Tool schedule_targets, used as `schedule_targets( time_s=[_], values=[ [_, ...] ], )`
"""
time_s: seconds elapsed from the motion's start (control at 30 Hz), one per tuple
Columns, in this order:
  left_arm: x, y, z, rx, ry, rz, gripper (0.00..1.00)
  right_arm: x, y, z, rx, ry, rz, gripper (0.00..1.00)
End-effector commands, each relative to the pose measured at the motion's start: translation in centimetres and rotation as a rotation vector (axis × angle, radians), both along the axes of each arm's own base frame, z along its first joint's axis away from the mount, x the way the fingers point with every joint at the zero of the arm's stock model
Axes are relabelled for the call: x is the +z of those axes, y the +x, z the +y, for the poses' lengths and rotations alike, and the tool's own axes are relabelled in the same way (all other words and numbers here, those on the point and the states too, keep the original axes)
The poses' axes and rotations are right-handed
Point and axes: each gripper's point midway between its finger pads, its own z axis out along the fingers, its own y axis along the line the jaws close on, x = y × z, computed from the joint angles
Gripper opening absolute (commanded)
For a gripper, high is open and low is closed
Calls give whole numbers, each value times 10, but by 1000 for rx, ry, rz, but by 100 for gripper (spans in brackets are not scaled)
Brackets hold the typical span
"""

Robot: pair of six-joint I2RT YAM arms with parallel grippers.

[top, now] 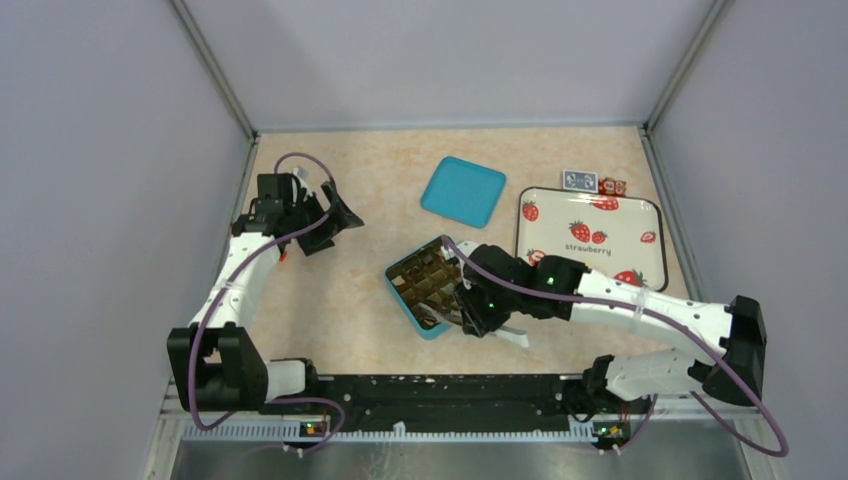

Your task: Pack the chocolate

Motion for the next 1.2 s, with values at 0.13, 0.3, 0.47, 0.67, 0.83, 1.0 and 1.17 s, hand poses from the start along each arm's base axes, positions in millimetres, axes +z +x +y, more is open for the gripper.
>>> schedule_targets(
  time_s=[0.13,0.3,0.47,0.67,0.83,1.0,1.17],
  values=[
    [13,3,0,-1,-2,-58,97,20,7,12,-3,68,-61,34],
    [14,4,1,-2,-2,-61,97,39,16,10,-47,105,-117,28],
    [14,4,0,-4,-1,-63,97,71,46,-22,-243,136,-252,23],
    [12,6,-1,-10,-5,-59,97,58,84,-128,-716,5,-256,23],
    [11,8,-1,-12,-6,-61,98,46,85,-194,-994,-67,-208,26],
    [10,11,-3,-20,-19,-58,97,29,79,-209,-1058,-116,-145,35],
    [9,13,-5,-25,-26,-55,97,17,78,-213,-1074,-135,-114,40]
  ],
)
